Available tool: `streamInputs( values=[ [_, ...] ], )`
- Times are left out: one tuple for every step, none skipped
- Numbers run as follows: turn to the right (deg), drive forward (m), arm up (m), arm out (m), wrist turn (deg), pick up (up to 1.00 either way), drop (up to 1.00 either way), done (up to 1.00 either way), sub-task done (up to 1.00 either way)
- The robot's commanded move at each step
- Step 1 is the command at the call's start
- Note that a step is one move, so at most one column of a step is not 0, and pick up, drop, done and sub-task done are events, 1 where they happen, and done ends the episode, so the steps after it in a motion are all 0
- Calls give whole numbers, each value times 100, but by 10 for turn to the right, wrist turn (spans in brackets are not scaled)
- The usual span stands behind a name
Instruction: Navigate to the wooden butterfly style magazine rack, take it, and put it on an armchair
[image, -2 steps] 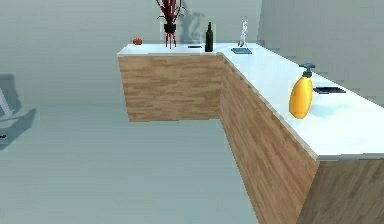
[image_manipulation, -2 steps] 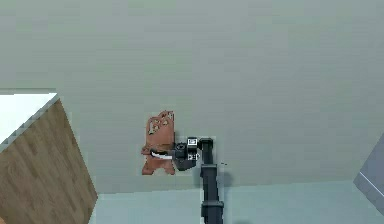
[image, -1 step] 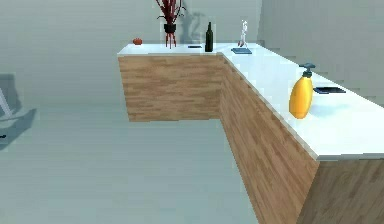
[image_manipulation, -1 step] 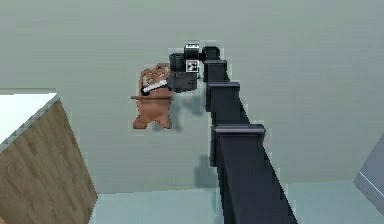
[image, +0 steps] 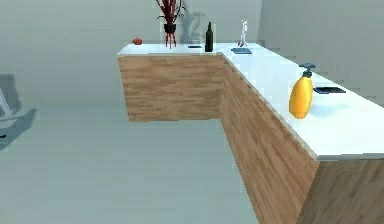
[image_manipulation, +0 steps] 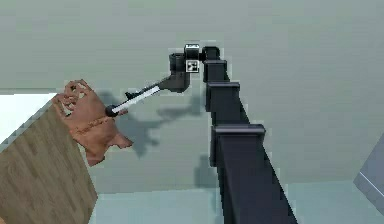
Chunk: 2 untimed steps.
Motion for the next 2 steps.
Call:
streamInputs(
  values=[
    [0,0,0,0,-450,0,0,0,0],
    [0,0,0,0,-120,0,0,0,0]
  ],
)
